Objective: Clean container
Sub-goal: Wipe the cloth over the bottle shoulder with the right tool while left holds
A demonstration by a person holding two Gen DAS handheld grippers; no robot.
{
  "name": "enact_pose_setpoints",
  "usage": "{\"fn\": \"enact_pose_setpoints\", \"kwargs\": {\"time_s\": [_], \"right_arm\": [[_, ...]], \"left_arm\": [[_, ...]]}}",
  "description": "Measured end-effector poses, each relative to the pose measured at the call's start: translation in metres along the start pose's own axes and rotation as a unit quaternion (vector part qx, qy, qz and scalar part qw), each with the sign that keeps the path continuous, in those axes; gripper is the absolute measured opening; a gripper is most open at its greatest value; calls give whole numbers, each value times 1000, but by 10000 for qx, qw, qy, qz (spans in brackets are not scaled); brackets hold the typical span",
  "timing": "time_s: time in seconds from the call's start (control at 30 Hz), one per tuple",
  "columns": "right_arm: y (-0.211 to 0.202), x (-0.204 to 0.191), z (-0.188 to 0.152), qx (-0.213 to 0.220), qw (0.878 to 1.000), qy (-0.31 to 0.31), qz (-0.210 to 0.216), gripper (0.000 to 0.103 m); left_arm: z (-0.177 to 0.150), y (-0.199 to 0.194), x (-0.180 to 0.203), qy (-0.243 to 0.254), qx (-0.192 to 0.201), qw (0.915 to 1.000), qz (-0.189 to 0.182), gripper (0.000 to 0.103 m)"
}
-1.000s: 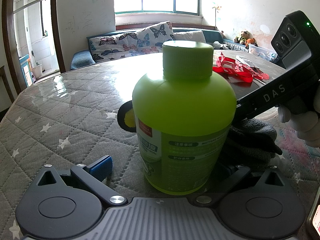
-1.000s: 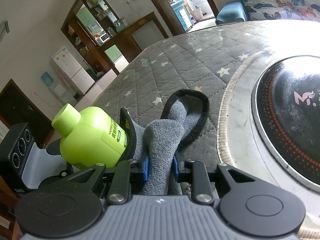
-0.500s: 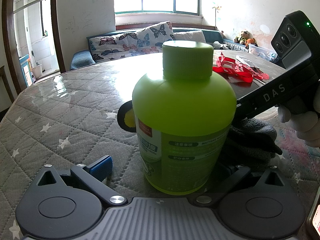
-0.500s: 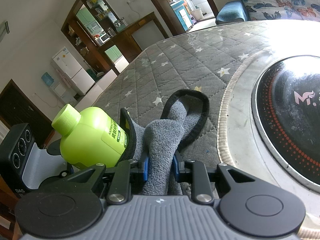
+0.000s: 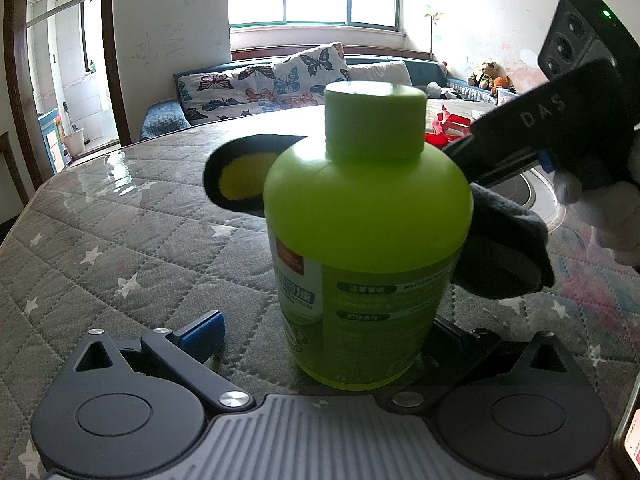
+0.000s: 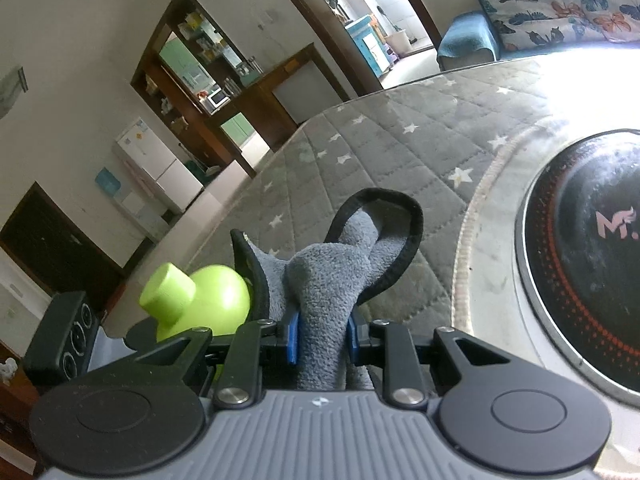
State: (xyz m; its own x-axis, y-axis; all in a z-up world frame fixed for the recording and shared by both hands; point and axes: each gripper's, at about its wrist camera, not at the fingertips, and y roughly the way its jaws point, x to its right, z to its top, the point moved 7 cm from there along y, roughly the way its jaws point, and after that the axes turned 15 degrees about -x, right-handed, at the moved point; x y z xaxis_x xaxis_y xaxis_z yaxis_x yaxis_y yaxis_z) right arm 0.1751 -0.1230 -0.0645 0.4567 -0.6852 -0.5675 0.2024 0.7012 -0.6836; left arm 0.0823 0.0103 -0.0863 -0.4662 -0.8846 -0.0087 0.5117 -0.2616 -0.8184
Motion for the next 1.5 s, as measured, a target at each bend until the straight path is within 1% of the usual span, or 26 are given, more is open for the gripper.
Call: {"fn": "enact_pose_setpoints", "kwargs": {"time_s": [0.17,0.3,0.5,0.6,0.77,0.87,0.97,1.2,1.5], "right_arm": [[8,4,0,-65,9998,155,85,23],[17,13,-6,-235,9995,217,1,23],[14,14,-14,-278,9994,179,-28,23],[5,9,-13,-202,9997,137,18,23],[-12,-3,2,132,9995,76,271,23],[-10,-6,8,175,9994,68,294,23],[-2,-2,7,112,9995,146,264,23],[12,12,-7,-141,9995,249,92,23],[14,16,-15,-210,9994,275,69,23]], "left_arm": [[0,0,0,0,0,10000,0,103],[0,0,0,0,0,10000,0,103],[0,0,0,-1,0,10000,1,103],[0,0,0,-1,0,10000,1,103],[0,0,1,-1,0,10000,1,103],[0,0,1,-1,0,10000,1,103],[0,0,1,-1,0,10000,1,103],[-1,-1,1,-1,-1,10000,1,103],[-2,-1,1,-1,-1,10000,1,103]]}}
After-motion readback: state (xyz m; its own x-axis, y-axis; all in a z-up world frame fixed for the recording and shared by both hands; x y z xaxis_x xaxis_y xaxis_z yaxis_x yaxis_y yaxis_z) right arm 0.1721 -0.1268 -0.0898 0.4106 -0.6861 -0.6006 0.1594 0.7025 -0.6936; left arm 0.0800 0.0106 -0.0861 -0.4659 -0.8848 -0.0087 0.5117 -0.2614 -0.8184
